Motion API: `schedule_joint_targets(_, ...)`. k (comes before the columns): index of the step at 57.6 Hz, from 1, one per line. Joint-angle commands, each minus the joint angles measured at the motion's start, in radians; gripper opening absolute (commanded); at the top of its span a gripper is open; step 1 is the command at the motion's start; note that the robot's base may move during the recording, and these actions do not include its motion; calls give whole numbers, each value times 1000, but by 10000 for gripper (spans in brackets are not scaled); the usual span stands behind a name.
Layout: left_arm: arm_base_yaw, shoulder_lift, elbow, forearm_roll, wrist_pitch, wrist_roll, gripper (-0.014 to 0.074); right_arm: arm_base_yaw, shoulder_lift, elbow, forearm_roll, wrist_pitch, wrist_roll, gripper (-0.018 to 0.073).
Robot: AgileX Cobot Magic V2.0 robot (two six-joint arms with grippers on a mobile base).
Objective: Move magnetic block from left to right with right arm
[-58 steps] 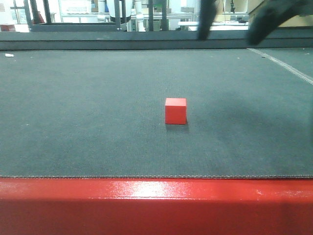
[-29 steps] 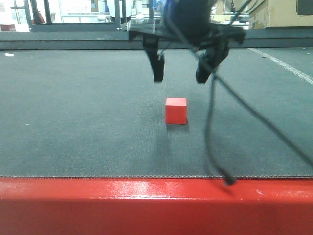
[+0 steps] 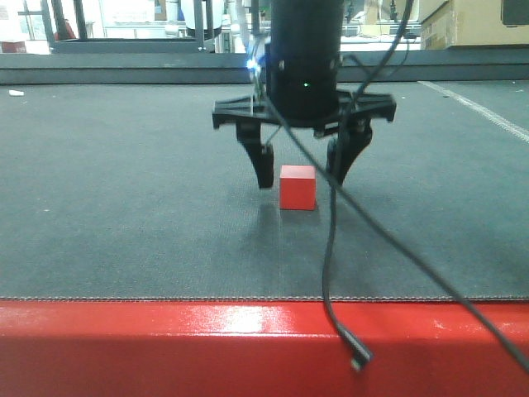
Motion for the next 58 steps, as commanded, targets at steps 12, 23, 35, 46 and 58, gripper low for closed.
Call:
schedule_joint_targets(12, -2, -12, 8, -5, -83, -6, -126, -2, -51, -37, -26, -23, -5, 277)
schedule_joint_targets(23, -2, -12, 8, -5, -83, -6, -126, -19, -105, -43, -24, -13, -86, 214)
schedule_joint_targets(35, -2, -12, 8, -5, -83, -6, -126, -80, -248, 5, -23, 13, -222, 214)
schedule_joint_targets(46, -2, -12, 8, -5, -83, -6, -126, -183, -444, 208, 8, -53, -355, 214)
schedule_joint_targets(58, -2, -12, 8, -5, -83, -6, -126, -327, -705, 513, 57, -150, -501, 214)
